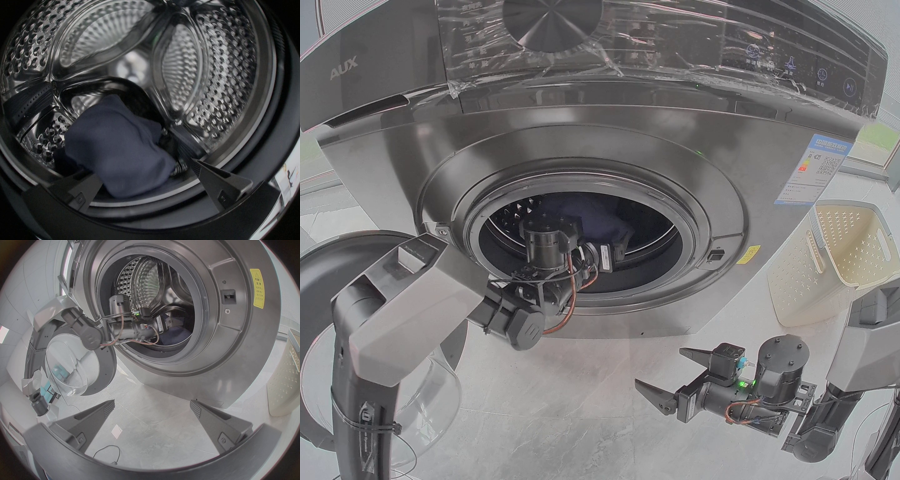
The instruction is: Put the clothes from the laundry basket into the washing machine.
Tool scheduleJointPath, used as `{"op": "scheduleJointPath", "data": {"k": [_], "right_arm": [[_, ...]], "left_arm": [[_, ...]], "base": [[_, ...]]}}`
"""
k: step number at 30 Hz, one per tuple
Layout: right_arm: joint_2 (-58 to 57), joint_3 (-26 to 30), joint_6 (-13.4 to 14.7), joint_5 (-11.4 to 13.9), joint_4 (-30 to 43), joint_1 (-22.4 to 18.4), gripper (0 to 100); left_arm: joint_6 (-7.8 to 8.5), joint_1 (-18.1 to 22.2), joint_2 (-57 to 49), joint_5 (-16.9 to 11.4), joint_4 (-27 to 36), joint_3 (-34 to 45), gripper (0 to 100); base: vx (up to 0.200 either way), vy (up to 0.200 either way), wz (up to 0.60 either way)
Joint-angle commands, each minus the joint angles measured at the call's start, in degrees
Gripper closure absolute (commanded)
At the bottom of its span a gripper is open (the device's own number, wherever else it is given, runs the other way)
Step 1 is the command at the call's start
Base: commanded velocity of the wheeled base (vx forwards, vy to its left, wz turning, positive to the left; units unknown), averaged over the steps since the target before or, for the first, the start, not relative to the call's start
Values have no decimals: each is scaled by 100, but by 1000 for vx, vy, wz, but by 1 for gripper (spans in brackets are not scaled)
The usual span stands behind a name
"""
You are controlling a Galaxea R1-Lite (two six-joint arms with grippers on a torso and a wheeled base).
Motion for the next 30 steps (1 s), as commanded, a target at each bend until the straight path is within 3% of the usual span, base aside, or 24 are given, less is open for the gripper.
{"op": "scheduleJointPath", "data": {"k": [1,5,8,15,19,24,30], "right_arm": [[-18,26,0,1,-4,3,0],[-44,105,0,1,-4,12,0],[-70,140,0,1,-4,12,0],[-756,562,-35,-61,5,-85,0],[-1213,720,-167,-61,5,-366,0],[-1819,1019,-264,-70,14,-419,0],[-2452,1467,-317,-79,49,-700,0]], "left_arm": [[684,-419,-1256,-234,-420,2081,0],[702,-630,-1537,-331,-1220,3047,0],[711,-656,-1775,-427,-1440,3601,0],[359,-1008,-2803,-972,-1580,5174,0],[359,-1060,-3321,-937,-1607,5834,0],[350,-1069,-3963,-797,-1835,6625,0],[368,-1069,-4464,-761,-2371,7380,0]], "base": [[0,0,0],[0,0,0],[0,0,0],[0,0,0],[0,0,0],[0,0,0],[-200,0,0]]}}
